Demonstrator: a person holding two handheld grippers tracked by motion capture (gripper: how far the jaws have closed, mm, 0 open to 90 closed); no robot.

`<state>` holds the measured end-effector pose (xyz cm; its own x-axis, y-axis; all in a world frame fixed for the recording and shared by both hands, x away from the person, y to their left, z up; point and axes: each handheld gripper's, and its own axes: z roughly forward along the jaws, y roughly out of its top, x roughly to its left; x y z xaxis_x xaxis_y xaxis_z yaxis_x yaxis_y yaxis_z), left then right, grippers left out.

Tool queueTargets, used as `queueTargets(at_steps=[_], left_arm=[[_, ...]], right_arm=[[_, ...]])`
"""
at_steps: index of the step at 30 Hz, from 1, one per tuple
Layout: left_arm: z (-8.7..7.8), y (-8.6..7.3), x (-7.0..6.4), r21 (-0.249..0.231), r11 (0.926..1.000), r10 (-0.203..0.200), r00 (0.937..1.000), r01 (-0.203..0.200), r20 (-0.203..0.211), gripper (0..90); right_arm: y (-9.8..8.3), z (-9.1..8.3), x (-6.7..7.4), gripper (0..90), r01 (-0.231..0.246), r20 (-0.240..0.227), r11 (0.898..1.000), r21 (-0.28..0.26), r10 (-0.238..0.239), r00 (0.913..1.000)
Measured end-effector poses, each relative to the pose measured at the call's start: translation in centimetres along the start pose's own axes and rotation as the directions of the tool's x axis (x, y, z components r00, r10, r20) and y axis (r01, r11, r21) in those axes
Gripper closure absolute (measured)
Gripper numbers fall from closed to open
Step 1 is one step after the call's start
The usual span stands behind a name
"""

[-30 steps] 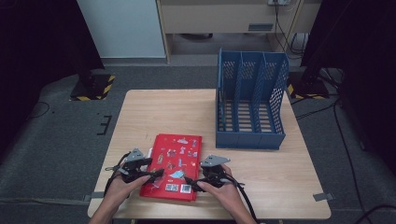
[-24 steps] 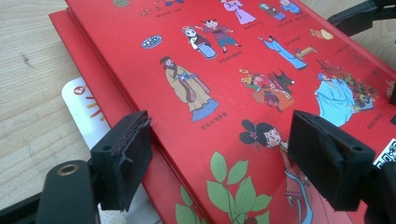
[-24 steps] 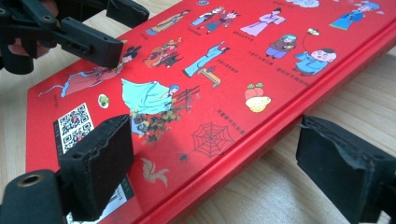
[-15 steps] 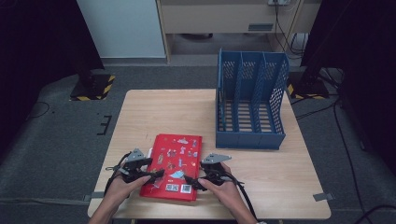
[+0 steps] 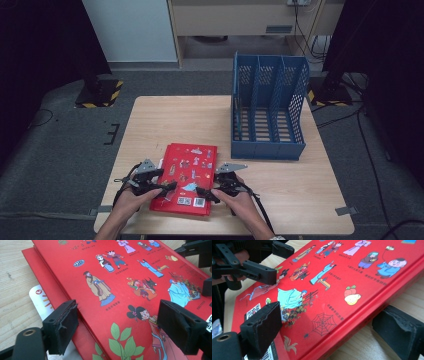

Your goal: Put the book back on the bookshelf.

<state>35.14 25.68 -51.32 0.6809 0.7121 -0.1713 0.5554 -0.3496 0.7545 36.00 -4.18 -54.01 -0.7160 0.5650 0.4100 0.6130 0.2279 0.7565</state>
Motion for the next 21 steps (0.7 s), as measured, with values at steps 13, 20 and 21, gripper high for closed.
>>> queueTargets(at_steps=[13,20,21], left_arm=[[0.04,0.00,0.01,-0.002,1.0000,0.002,1.0000,-0.002,0.002,15.8],[0.04,0.02,0.00,-0.001,1.0000,0.005,1.0000,-0.005,0.003,16.0],[0.03,0.02,0.01,-0.001,1.0000,0.005,1.0000,-0.005,0.003,16.0]], right_arm=[[0.33,0.48,-0.53,9.6,-0.035,-0.033,0.999,0.019,0.036,0.9988],[0.43,0.26,-0.50,13.7,-0.012,-0.017,1.000,0.002,0.012,0.9998],[0.49,0.18,-0.43,14.2,-0.013,-0.014,1.000,0.002,0.013,0.9998]])
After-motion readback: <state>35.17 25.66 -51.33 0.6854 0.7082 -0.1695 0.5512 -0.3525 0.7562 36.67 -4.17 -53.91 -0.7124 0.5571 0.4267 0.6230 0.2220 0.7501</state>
